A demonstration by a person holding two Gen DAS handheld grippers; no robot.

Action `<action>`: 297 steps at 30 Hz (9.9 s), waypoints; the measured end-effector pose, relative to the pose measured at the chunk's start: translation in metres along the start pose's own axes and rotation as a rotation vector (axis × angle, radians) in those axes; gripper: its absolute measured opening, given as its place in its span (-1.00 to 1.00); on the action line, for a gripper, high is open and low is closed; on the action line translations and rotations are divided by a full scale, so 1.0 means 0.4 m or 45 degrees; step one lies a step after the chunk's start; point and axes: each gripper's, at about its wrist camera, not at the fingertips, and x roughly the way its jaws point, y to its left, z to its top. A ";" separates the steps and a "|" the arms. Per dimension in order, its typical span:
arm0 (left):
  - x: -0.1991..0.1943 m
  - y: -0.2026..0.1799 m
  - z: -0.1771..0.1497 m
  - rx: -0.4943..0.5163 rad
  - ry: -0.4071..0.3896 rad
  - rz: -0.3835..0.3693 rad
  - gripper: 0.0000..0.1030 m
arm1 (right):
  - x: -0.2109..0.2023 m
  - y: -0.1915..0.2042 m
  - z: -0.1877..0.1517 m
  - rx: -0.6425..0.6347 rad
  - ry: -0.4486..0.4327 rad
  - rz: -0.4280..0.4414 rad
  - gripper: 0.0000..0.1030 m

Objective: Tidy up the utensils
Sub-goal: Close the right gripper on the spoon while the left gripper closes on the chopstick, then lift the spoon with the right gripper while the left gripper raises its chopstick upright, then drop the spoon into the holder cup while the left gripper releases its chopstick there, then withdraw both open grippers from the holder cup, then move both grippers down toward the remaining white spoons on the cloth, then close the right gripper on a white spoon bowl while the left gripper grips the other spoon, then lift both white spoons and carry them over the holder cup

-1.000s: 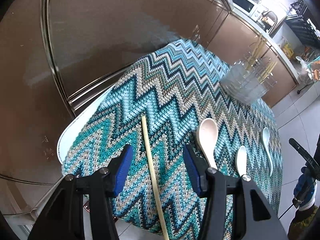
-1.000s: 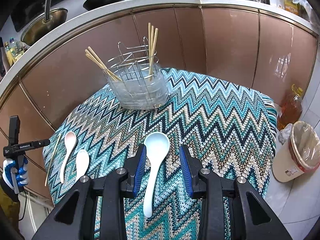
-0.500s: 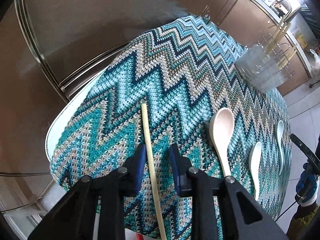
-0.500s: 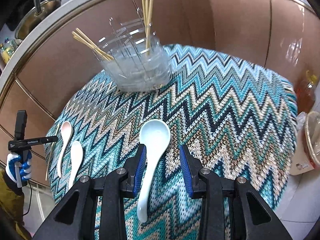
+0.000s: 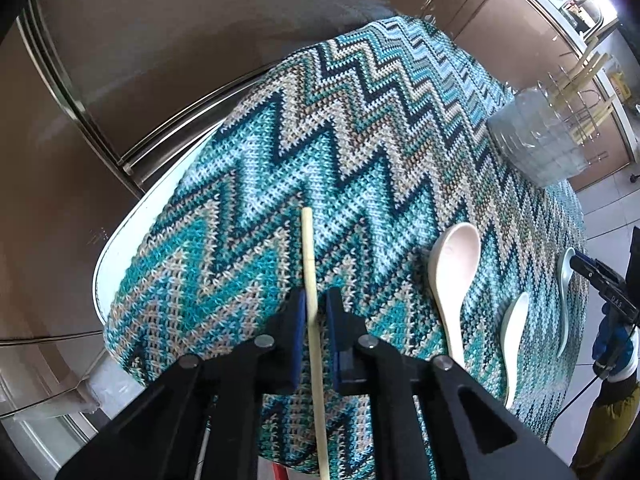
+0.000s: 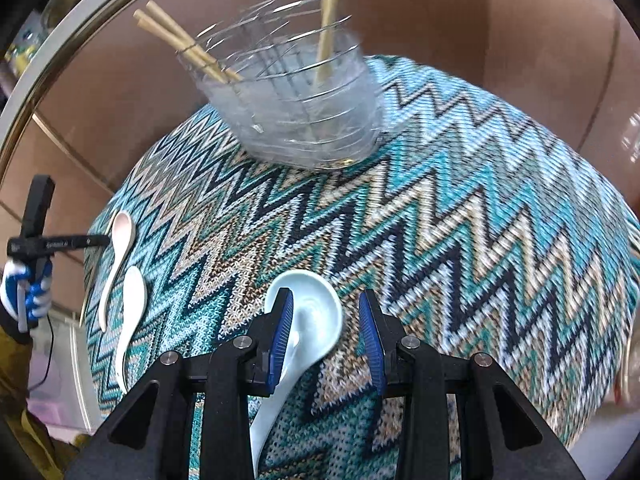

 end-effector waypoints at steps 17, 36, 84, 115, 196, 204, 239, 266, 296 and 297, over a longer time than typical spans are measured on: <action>-0.001 -0.005 -0.010 -0.004 -0.041 0.022 -0.90 | 0.054 0.043 0.014 -0.185 0.069 -0.037 -0.80; -0.083 -0.017 -0.022 -0.022 -0.194 -0.047 -0.91 | -0.114 0.048 -0.083 -0.136 -0.069 -0.105 -0.87; -0.508 -0.198 -0.113 0.152 -0.832 -0.313 -0.91 | -0.446 0.262 -0.141 -0.094 -0.503 -0.206 -0.87; -0.342 -0.674 0.290 0.107 -1.422 -0.257 -0.91 | -0.320 0.201 0.289 -0.192 -1.020 -0.615 -0.87; -0.277 -0.146 -0.183 0.269 -0.606 -0.063 -0.09 | -0.317 0.421 -0.206 -0.143 -0.528 -0.301 -0.34; -0.190 -0.131 -0.151 0.233 -0.429 -0.137 -0.09 | -0.200 0.393 -0.193 -0.104 -0.341 -0.139 -0.33; 0.043 -0.181 0.021 0.319 -0.129 -0.195 -0.61 | 0.169 0.359 0.005 -0.229 0.086 0.272 -0.46; 0.005 -0.238 -0.006 0.380 -0.241 -0.122 -0.83 | 0.116 0.373 -0.011 -0.337 -0.003 0.255 -0.91; -0.326 -0.223 -0.116 0.252 -0.618 -0.246 -0.83 | -0.222 0.404 -0.151 -0.212 -0.334 -0.064 -0.91; -0.335 -0.225 -0.119 0.249 -0.629 -0.250 -0.83 | -0.233 0.408 -0.157 -0.208 -0.348 -0.074 -0.91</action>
